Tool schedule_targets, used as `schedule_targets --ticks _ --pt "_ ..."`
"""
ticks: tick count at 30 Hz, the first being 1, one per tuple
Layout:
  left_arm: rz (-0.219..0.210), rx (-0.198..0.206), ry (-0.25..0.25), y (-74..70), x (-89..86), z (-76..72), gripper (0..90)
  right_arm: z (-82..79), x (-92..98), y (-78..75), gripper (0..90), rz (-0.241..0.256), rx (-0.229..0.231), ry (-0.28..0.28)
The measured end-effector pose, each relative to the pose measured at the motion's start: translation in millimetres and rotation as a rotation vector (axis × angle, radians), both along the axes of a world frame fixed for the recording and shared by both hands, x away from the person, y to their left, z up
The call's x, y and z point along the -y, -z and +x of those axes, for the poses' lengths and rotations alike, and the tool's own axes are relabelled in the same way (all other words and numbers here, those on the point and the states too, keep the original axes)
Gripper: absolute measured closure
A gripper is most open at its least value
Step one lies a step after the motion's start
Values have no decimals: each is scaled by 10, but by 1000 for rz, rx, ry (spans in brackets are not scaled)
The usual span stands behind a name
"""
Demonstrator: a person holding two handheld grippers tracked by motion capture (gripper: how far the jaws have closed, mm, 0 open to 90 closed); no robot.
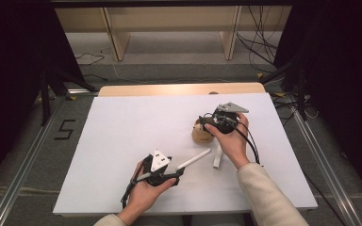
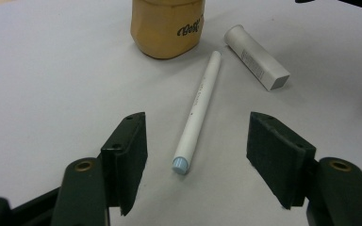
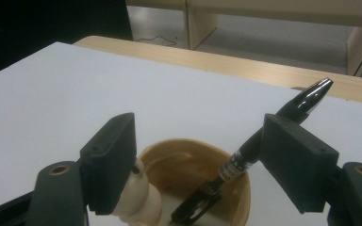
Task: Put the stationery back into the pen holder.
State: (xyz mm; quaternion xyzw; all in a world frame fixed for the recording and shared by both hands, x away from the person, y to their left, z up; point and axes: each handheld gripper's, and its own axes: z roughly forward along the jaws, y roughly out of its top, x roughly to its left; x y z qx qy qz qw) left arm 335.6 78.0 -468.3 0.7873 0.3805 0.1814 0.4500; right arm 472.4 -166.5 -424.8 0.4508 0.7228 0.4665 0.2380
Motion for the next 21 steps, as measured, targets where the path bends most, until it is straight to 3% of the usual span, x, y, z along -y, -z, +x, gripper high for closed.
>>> schedule_targets --ticks 21 --pt "0 4 7 -3 17 -10 387 -242 136 -72 298 6 13 -37"
